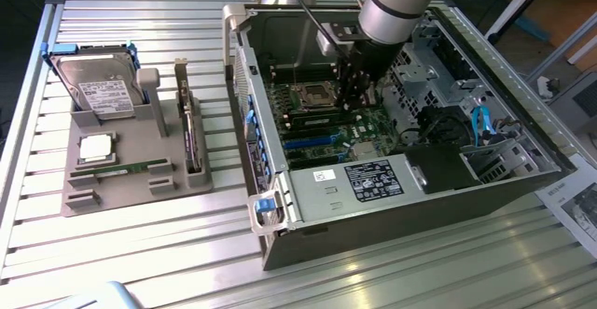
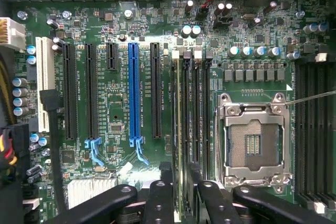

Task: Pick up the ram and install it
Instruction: 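Insert the ram into the slot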

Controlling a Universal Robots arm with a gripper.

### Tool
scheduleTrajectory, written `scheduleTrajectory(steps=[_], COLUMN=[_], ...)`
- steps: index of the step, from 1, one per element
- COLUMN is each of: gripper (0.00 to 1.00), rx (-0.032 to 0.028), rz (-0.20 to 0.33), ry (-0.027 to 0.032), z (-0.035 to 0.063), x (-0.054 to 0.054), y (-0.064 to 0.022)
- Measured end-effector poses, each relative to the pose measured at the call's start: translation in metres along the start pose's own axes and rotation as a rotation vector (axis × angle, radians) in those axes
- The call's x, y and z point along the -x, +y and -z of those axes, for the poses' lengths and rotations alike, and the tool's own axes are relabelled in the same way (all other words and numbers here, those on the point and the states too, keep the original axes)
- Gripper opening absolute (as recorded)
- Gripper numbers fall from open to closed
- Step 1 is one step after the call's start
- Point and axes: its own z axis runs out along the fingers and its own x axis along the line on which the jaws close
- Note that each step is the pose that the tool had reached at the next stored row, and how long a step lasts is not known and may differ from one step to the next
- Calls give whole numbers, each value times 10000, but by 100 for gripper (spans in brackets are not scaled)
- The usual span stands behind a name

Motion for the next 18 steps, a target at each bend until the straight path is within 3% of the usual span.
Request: scheduleTrajectory(steps=[4,10,18], gripper=[25,25,25], rx=[0,0,1], rz=[0,0,0], ry=[0,2,5], z=[179,628,851], x=[7,23,31], y=[2,9,12])
